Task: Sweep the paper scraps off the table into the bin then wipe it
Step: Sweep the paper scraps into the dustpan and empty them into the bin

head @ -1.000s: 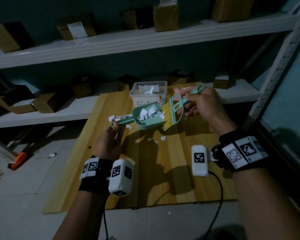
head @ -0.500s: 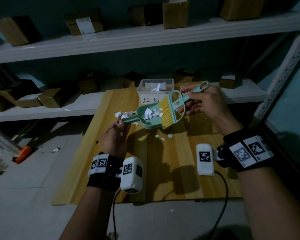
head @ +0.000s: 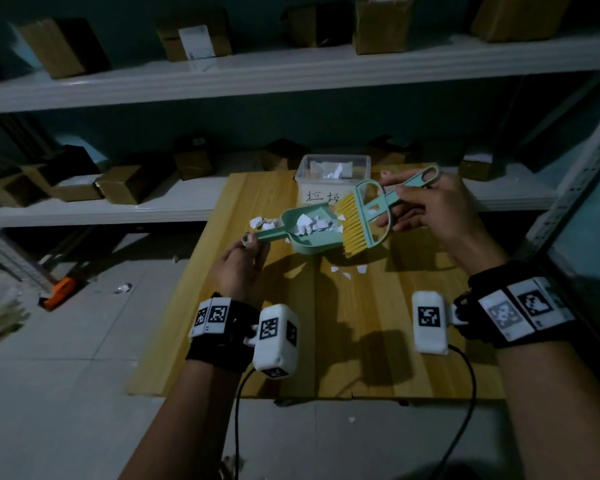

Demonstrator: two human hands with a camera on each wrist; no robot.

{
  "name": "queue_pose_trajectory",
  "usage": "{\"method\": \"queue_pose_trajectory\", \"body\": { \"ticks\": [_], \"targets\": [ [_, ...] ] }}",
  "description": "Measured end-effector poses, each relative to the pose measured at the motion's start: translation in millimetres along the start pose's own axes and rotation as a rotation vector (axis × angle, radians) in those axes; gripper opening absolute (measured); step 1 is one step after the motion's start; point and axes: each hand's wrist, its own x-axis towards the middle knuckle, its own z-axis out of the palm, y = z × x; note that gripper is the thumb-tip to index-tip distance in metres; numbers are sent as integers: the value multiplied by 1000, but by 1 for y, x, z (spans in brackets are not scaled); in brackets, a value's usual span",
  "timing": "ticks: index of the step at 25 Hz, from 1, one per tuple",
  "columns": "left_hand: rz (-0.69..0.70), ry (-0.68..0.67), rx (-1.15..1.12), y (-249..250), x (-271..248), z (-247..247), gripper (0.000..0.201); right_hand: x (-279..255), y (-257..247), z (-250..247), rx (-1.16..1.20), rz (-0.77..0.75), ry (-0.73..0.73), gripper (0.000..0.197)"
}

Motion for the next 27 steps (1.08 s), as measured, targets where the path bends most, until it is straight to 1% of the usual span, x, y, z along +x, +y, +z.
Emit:
{"method": "queue_pose_trajectory", "body": {
  "ticks": [1,3,5,7,8,9,11,12,14,17,19,23,25,27],
  "targets": [
    [21,-20,57,0,-3,1,27,-1,-1,2,-10,-1,-35,23],
    [47,-26,71,2,-4,0,27,-3,-1,7,-59,-1,-84,23],
    [46,-33,38,1,-2,-2,32,-4,0,10,-120,4,-63,23],
    [-46,-38,-140,2,1,-1,38,-4,0,12,-141,8,-12,22],
    [-75,-36,-209,2,5,-2,37,-4,-2,12,-125,5,6,22],
    [-70,-25,-208,3,6,-3,34,-4,-3,12,-94,-5,13,22],
    [55,27,-33,5,-6,-3,28,-5,-7,12,-26,-29,-10,22],
    [101,55,4,7,-6,-4,26,-6,-8,13,-6,-35,-30,22],
    [74,70,-14,8,-6,-2,24,-5,-7,14,-12,-33,-62,23],
    [54,65,-36,9,-12,0,25,-3,-2,17,-88,-11,-72,23],
    [56,68,-35,10,-13,0,25,-2,0,18,-151,0,-50,23],
    [63,92,-22,13,-13,0,24,-1,5,17,-238,11,44,21],
    [61,115,-14,14,-13,0,22,-1,4,16,-218,5,73,21],
    [66,111,-7,13,-13,1,24,-3,0,14,-131,-25,78,22]
  ]
}}
